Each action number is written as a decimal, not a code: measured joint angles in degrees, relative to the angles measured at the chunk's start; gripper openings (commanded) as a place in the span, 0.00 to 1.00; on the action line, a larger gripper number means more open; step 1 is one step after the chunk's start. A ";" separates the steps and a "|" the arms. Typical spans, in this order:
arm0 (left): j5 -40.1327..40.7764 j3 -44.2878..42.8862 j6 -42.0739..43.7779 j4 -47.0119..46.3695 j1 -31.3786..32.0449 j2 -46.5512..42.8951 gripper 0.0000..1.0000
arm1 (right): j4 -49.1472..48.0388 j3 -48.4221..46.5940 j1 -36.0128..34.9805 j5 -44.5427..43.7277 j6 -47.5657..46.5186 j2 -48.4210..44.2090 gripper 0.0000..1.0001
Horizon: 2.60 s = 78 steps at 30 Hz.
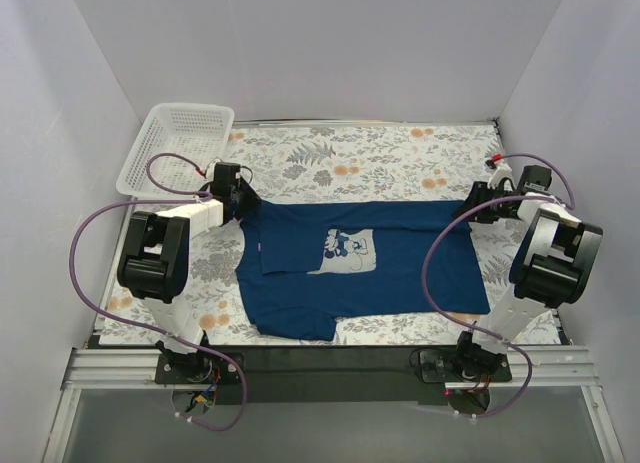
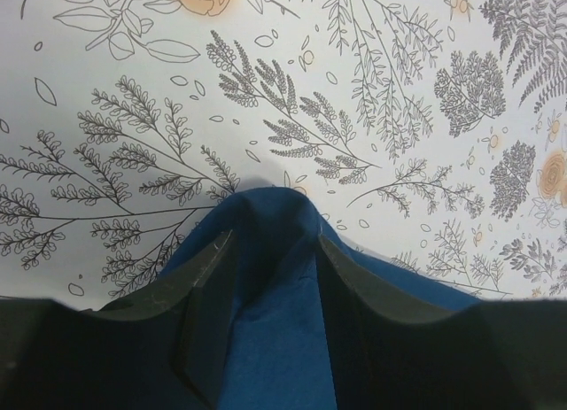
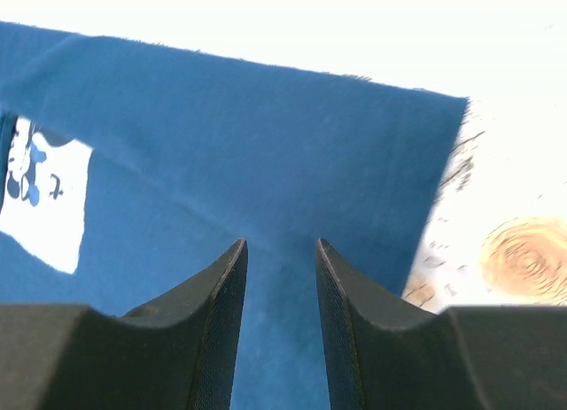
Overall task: Fold and stack the t-shirts
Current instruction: Fold the tshirt
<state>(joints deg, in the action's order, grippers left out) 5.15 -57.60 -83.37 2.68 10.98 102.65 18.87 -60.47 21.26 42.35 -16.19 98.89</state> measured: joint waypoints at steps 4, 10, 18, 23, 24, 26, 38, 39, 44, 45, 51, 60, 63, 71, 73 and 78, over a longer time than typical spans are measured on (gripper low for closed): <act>-0.15 0.00 0.02 -0.92 0.00 0.00 0.39 | -1.05 -2.67 0.00 -0.74 2.14 3.21 0.37; -1.31 0.02 0.50 -3.08 0.00 0.00 0.05 | -1.44 -4.94 0.00 -1.38 4.13 5.46 0.38; -1.73 2.03 1.16 -4.63 0.00 -1.07 0.00 | -2.25 -5.14 0.00 -1.55 5.75 6.01 0.37; -1.55 6.16 1.05 -4.37 -0.07 -5.01 0.00 | -2.40 -5.14 0.02 -1.73 5.97 6.08 0.38; -1.42 7.10 1.01 -4.35 -0.13 -6.21 0.00 | -2.43 -5.18 0.04 -1.73 6.01 6.08 0.37; -1.11 8.74 0.92 -4.35 -0.20 -8.66 0.00 | -2.40 -5.33 0.07 -1.75 6.16 6.12 0.38; -1.25 9.60 0.92 -4.42 -0.92 -9.46 0.00 | -2.78 -5.42 0.11 -1.75 6.84 6.43 0.38; -1.27 9.60 0.94 -4.42 -0.92 -9.25 0.01 | -2.78 -5.42 0.11 -1.75 6.84 6.43 0.38; -1.29 9.60 1.95 -4.31 -1.14 -8.44 0.29 | -2.78 -5.42 0.11 -1.75 6.82 6.43 0.38; -1.33 9.60 2.08 -4.17 -1.22 -8.26 0.34 | -2.78 -5.42 0.11 -1.75 6.78 6.43 0.38; -3.98 10.69 3.98 -3.21 -1.66 -12.22 0.57 | -2.25 -4.28 0.13 -1.22 3.41 3.02 0.43; -19.69 19.06 15.98 -2.47 -1.73 -50.31 0.79 | 20.09 -2.32 -0.68 6.45 -34.10 -11.39 0.67; -25.57 19.74 19.45 0.46 -1.73 -56.33 0.78 | 33.03 -0.11 -1.97 5.51 -56.06 -12.50 0.68; -25.03 22.51 9.35 20.63 -1.51 -54.88 0.71 | 44.30 8.20 -2.75 -1.86 -77.07 -18.27 0.65; -22.03 22.51 6.91 24.33 -1.46 -52.37 0.82 | 39.39 7.74 -2.08 -1.66 -68.50 -17.70 0.65; -13.33 22.51 3.58 24.68 -1.49 -48.54 0.91 | 20.92 2.36 -0.24 -1.29 -41.72 -10.51 0.66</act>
<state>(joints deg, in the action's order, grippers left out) -8.19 -35.09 -79.79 27.35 9.50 54.11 39.79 -58.11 21.02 41.06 -57.91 88.38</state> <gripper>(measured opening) 0.881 0.652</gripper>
